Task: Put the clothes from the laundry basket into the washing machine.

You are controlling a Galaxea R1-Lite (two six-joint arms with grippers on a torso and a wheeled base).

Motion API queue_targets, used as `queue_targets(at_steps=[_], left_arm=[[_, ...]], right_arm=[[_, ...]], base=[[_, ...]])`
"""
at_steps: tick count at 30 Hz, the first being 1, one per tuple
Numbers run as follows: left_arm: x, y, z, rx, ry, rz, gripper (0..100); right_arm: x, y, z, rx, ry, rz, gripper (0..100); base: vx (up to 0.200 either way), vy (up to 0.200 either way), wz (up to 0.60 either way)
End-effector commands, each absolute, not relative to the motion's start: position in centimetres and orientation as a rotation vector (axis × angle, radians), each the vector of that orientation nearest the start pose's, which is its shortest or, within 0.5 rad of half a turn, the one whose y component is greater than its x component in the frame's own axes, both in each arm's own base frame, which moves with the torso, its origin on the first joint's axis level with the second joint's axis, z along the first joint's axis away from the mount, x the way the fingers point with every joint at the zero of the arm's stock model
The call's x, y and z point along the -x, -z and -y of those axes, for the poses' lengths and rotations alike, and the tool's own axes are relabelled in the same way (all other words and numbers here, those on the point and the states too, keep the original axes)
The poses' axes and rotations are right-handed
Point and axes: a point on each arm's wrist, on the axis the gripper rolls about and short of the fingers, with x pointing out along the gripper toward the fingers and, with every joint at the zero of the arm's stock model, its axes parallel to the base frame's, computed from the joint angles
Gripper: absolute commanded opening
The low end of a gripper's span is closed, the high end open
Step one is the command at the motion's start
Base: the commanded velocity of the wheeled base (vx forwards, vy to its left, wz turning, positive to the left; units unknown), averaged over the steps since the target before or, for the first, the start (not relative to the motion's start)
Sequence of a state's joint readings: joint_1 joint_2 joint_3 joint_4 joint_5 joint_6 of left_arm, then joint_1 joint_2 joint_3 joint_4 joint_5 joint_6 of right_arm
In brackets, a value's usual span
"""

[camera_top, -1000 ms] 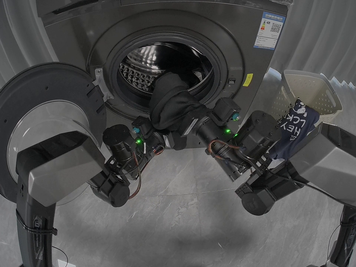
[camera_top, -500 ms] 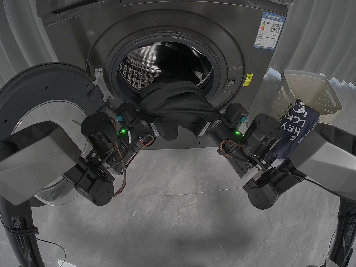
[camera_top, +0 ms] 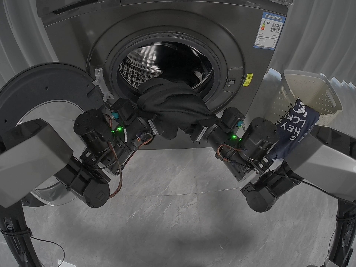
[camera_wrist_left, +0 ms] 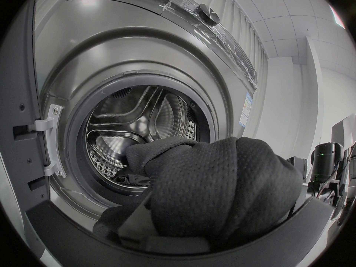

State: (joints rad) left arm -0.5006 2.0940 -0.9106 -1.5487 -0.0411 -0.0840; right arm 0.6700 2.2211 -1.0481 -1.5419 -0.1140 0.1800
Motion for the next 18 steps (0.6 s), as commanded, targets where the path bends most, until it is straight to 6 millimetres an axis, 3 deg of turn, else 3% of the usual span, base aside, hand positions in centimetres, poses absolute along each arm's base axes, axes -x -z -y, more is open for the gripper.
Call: queue_targets(at_steps=[1, 5, 14, 18], left_arm=[[-33.1, -16.6, 18.4, 0.168, 0.555, 0.343, 0], [-32.8, -16.7, 18.2, 0.169, 0.554, 0.336, 0], [-29.3, -16.4, 16.6, 0.162, 0.518, 0.259, 0], [-28.0, -15.5, 15.6, 0.143, 0.507, 0.208, 0]], right_arm=[[-32.3, -14.4, -25.8, -0.32, -0.591, 0.293, 100], [-31.2, -13.7, -25.1, -0.291, -0.599, 0.242, 100], [-24.1, -11.9, -20.4, -0.133, -0.711, 0.046, 100], [-22.8, -11.8, -19.5, -0.113, -0.714, 0.018, 100]], base=[[0.0, 0.0, 0.0], [0.0, 0.0, 0.0], [0.0, 0.0, 0.0], [0.0, 0.0, 0.0]])
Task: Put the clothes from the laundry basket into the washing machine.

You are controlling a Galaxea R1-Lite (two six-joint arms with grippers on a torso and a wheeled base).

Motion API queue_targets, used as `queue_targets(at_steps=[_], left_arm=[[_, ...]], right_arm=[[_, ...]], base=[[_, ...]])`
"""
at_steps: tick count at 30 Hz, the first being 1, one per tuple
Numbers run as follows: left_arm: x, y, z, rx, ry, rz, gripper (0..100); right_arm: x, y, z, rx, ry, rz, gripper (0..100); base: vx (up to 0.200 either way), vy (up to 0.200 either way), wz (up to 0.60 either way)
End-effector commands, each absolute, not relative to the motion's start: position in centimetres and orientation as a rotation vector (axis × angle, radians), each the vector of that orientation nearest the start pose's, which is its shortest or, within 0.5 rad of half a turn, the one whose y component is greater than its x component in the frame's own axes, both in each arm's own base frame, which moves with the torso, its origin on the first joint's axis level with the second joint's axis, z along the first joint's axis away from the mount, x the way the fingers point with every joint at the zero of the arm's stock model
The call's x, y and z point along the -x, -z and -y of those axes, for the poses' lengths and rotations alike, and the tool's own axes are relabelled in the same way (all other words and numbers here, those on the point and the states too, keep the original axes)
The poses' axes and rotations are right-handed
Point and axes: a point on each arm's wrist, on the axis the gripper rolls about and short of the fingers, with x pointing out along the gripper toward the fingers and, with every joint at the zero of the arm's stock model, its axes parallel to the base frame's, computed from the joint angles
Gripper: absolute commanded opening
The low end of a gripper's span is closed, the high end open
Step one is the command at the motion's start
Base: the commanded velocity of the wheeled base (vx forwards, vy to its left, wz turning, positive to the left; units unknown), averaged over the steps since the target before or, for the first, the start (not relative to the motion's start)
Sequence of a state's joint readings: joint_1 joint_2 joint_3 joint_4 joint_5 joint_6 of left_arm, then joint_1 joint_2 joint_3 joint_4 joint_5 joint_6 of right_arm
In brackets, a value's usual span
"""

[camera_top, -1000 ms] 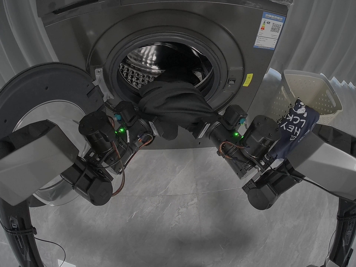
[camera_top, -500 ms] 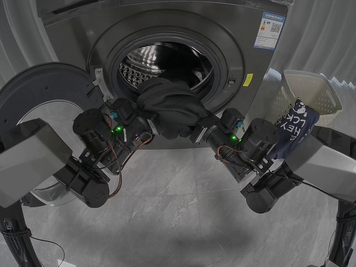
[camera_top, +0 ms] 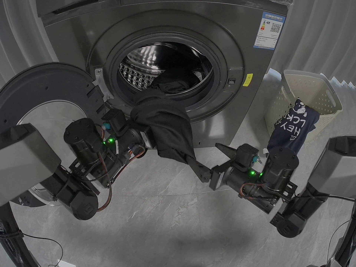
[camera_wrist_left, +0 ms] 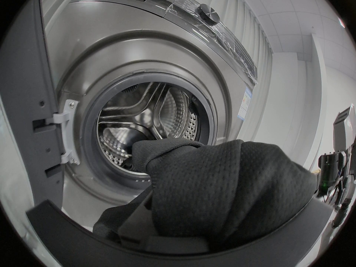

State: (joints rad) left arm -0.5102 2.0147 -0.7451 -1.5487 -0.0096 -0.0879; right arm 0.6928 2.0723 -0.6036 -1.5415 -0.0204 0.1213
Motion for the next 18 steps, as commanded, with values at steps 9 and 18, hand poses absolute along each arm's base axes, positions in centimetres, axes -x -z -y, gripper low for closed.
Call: queue_targets(at_steps=[9, 18], left_arm=[[-23.9, -14.4, 13.2, 0.114, 0.517, 0.11, 0], [-24.0, -13.3, 12.4, 0.102, 0.537, 0.057, 0]], right_arm=[[-23.4, -11.3, -18.2, -0.098, -0.664, 0.001, 100], [-24.1, -11.6, -17.2, -0.099, -0.623, 0.012, 100]], base=[[0.0, 0.0, 0.0], [0.0, 0.0, 0.0]])
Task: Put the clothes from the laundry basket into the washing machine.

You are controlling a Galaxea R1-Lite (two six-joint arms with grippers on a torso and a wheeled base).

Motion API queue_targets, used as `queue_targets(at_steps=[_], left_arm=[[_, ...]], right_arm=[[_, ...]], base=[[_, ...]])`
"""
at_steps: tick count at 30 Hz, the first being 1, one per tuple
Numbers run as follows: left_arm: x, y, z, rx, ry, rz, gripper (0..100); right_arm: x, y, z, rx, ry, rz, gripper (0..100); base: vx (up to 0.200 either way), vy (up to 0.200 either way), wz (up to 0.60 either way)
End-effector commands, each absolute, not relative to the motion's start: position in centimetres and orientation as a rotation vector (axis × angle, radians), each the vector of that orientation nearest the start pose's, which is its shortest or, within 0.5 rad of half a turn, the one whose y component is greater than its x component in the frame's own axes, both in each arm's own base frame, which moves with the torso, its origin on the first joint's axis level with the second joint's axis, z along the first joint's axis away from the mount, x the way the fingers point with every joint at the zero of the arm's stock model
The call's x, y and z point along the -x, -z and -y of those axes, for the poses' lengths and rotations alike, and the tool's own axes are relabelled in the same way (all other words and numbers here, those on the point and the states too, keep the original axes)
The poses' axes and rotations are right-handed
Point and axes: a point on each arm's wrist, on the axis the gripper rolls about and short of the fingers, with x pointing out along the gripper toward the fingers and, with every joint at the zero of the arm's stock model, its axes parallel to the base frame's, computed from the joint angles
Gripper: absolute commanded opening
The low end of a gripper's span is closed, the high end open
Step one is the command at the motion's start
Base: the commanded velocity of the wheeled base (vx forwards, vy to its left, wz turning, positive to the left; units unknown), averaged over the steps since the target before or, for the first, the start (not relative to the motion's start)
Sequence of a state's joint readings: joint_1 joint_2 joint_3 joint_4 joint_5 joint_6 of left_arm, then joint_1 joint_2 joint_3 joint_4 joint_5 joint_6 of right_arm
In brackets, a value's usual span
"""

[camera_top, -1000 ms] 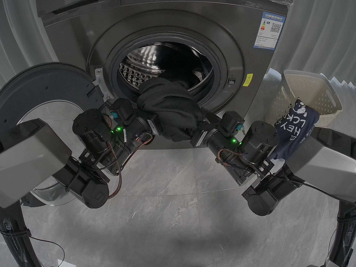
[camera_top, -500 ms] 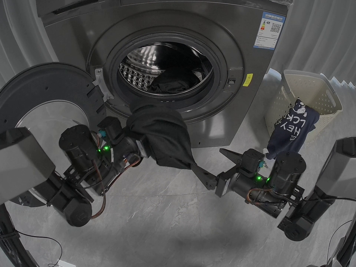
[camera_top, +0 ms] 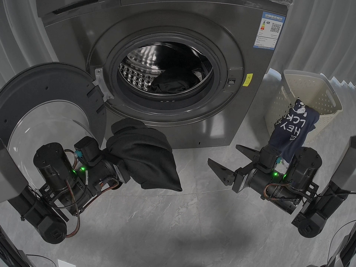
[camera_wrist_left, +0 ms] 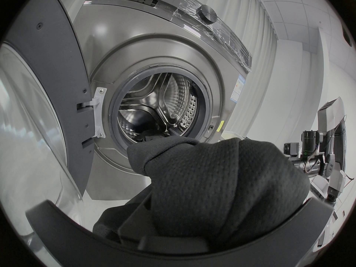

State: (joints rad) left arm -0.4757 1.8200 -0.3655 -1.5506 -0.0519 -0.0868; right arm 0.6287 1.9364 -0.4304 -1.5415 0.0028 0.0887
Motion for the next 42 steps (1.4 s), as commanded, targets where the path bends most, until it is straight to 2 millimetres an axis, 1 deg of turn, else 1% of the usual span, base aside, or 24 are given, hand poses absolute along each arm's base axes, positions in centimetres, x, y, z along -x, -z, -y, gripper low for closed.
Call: queue_targets(at_steps=[1, 6, 18, 24, 30, 36, 42], left_arm=[[-24.1, -13.1, 12.5, 0.1, 0.537, 0.053, 0], [-24.4, -12.6, 12.7, 0.09, 0.539, 0.036, 0], [-24.5, -12.5, 12.7, 0.092, 0.539, 0.032, 0], [-24.7, -11.9, 12.9, 0.081, 0.539, 0.015, 0], [-24.7, -11.9, 12.9, 0.079, 0.536, 0.014, 0], [-24.7, -11.8, 12.9, 0.077, 0.538, 0.013, 0], [-24.6, -11.8, 12.9, 0.075, 0.541, 0.011, 0]], right_arm=[[-24.1, -11.5, -17.1, -0.099, -0.622, 0.009, 100], [-24.1, -11.2, -17.2, -0.095, -0.622, -0.004, 100], [-24.1, -11.1, -17.1, -0.096, -0.62, -0.008, 100], [-24.1, -11.1, -17.0, -0.095, -0.62, -0.009, 100], [-24.1, -11.1, -17.0, -0.097, -0.619, -0.01, 100], [-24.3, -11.1, -16.7, -0.097, -0.608, -0.009, 100], [-24.5, -11.0, -16.4, -0.097, -0.594, -0.012, 100]], base=[[0.0, 0.0, 0.0], [0.0, 0.0, 0.0], [0.2, 0.0, 0.0], [0.2, 0.0, 0.0], [0.0, 0.0, 0.0], [0.0, 0.2, 0.0], [0.0, 0.0, 0.0]])
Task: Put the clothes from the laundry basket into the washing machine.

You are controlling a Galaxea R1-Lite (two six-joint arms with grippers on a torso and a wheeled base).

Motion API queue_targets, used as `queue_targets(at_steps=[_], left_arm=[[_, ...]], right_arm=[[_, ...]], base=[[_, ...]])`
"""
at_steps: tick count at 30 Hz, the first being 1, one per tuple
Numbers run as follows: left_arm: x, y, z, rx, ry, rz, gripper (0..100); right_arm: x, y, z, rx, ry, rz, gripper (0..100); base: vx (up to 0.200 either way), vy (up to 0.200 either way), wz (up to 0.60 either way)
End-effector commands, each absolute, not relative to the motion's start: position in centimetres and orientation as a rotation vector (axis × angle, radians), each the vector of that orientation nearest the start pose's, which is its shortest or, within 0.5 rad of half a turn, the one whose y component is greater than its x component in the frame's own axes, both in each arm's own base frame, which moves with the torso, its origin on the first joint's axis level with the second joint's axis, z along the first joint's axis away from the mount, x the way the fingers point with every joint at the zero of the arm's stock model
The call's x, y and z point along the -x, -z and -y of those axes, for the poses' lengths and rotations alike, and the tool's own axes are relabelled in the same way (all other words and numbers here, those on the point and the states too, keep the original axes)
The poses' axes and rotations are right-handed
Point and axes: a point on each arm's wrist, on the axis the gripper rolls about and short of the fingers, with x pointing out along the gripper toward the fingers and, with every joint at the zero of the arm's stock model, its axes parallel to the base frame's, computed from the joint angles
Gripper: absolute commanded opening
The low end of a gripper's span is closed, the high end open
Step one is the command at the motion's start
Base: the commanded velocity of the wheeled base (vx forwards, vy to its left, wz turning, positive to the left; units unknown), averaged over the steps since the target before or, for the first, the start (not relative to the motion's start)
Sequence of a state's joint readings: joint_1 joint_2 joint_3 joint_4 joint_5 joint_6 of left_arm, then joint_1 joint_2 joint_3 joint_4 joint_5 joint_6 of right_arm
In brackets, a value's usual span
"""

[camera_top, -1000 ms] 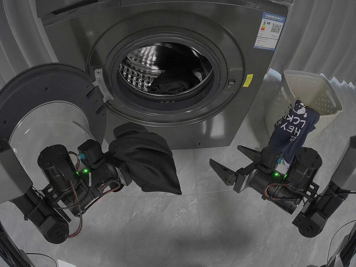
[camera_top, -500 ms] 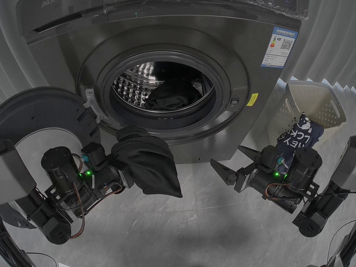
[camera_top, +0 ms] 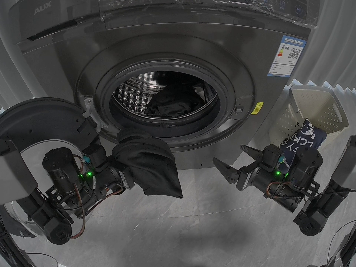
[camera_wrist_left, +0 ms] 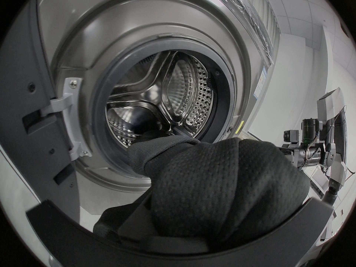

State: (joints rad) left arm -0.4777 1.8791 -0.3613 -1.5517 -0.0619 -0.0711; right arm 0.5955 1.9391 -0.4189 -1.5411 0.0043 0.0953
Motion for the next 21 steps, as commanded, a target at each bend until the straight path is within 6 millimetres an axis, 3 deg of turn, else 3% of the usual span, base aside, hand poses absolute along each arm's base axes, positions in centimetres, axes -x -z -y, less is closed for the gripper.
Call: queue_targets(at_steps=[1, 6, 15, 21], left_arm=[[-24.7, -11.8, 13.0, 0.074, 0.541, 0.012, 0], [-24.8, -11.4, 13.1, 0.068, 0.54, 0.0, 0], [-24.7, -11.3, 13.5, 0.068, 0.554, -0.003, 0], [-24.4, -11.2, 14.0, 0.057, 0.566, -0.004, 0]], right_arm=[[-24.5, -11.0, -16.4, -0.097, -0.596, -0.012, 100], [-24.5, -11.0, -16.4, -0.097, -0.596, -0.012, 100], [-24.5, -11.0, -16.4, -0.097, -0.596, -0.012, 100], [-24.4, -11.0, -16.6, -0.097, -0.6, -0.012, 100]], base=[[0.0, 0.0, 0.0], [0.0, 0.0, 0.0], [0.2, 0.0, 0.0], [0.0, 0.0, 0.0]])
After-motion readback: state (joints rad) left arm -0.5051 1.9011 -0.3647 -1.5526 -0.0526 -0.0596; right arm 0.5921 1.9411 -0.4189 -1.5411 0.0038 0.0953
